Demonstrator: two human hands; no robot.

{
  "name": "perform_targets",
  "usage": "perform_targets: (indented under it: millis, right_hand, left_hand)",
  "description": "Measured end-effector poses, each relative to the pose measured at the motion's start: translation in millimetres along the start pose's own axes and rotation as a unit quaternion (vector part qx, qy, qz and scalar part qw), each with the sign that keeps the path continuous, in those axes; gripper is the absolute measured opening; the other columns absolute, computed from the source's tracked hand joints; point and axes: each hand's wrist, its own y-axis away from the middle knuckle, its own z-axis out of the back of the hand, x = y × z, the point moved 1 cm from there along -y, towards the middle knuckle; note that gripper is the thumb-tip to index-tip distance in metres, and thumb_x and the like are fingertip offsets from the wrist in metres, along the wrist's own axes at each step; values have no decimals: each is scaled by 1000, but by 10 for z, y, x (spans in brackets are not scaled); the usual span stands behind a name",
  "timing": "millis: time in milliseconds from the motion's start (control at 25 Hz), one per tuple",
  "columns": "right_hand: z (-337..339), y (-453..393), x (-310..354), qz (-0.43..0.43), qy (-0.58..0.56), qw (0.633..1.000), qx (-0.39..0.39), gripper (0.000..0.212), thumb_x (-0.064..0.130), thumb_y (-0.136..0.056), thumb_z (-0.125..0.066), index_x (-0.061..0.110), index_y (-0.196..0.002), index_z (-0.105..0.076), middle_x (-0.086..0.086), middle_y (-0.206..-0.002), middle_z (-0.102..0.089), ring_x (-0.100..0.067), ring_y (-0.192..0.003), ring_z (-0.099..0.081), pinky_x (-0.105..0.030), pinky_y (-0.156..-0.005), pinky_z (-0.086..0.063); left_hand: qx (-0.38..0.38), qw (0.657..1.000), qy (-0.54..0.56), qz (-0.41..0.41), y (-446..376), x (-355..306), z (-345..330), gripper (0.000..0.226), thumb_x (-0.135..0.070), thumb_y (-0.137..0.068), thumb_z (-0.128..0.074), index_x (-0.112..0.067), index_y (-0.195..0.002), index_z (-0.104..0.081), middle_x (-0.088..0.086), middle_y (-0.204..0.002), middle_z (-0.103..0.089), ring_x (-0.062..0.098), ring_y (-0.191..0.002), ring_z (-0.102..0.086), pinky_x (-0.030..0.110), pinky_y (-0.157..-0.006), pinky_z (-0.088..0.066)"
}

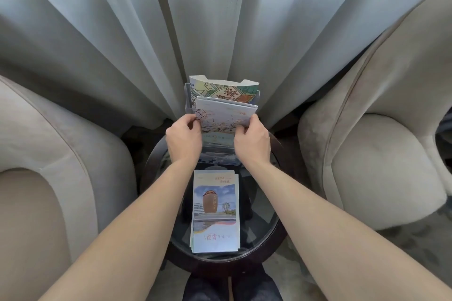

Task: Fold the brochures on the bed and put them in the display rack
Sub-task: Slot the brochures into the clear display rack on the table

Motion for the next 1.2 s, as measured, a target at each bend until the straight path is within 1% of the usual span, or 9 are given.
perform_targets:
  millis: [120,200,280,400,520,720,840,1000,1200]
  right_hand:
    - [-31,11,-19,5,-3,1000,-12,5,29,-100,-46,30,-102,-50,6,-108,-65,-22,-99,-61,-40,-83,-54]
    - [-23,17,-1,4,-11,1000,-15,6,28,-100,-45,31,-102,-50,10,-104,-62,-20,-98,-61,-39,-82,-54]
    - [-19,22,10,1,-23,1000,-20,6,30,-99,-48,32,-104,-49,11,-104,-62,-17,-96,-61,-37,-80,-54]
    - [-19,67,24,-8,-50,998,-42,10,30,-97,-51,35,-106,-49,13,-102,-63,-11,-92,-61,-34,-77,-54]
    - [-40,128,40,-17,-90,994,-56,18,28,-96,-53,41,-108,-47,21,-98,-59,-2,-92,-59,-33,-83,-56]
    - [-89,181,47,4,-115,992,-56,33,24,-94,-52,35,-126,-53,16,-114,-61,-6,-107,-59,-36,-92,-55]
    - [-89,176,49,11,-117,991,-59,39,21,-95,-52,32,-132,-53,12,-122,-62,-8,-113,-58,-40,-96,-54]
    - [-122,195,29,-3,-103,994,-42,47,19,-94,-50,31,-139,-49,7,-131,-60,-13,-122,-55,-44,-103,-50]
    - [-155,185,40,-20,-105,994,-27,55,18,-94,-51,28,-147,-41,4,-142,-55,-15,-132,-49,-45,-108,-46]
  left_hand:
    - [6,999,-32,-2,-16,40,-37,24,-27,-99,-52,-21,-108,-74,4,-101,-70,19,-84,-64,33,-75,-57]
    - [11,999,-50,12,-27,86,-31,28,-31,-99,-52,-23,-117,-72,7,-108,-67,22,-89,-64,40,-81,-58]
    - [15,998,-62,14,-17,117,-5,31,-34,-99,-52,-25,-124,-68,6,-113,-67,22,-95,-65,43,-84,-58]
    - [19,998,-63,-1,7,105,23,32,-34,-97,-54,-28,-126,-65,4,-117,-68,22,-105,-63,45,-86,-57]
    - [26,998,-51,-3,33,63,13,36,-35,-95,-55,-28,-129,-62,0,-121,-69,22,-111,-63,46,-90,-55]
    - [40,999,-27,-1,103,91,6,44,-30,-95,-54,-28,-139,-54,-2,-130,-65,24,-117,-61,47,-96,-53]
    - [44,999,-29,-6,125,92,8,45,-30,-96,-52,-29,-141,-52,-1,-132,-64,24,-117,-62,48,-95,-53]
    - [52,997,-49,-23,127,58,-24,47,-29,-96,-52,-27,-143,-50,-1,-135,-62,24,-117,-60,47,-96,-52]
    - [61,997,-42,-17,136,46,-55,53,-28,-97,-53,-24,-149,-43,0,-142,-56,21,-122,-57,43,-99,-50]
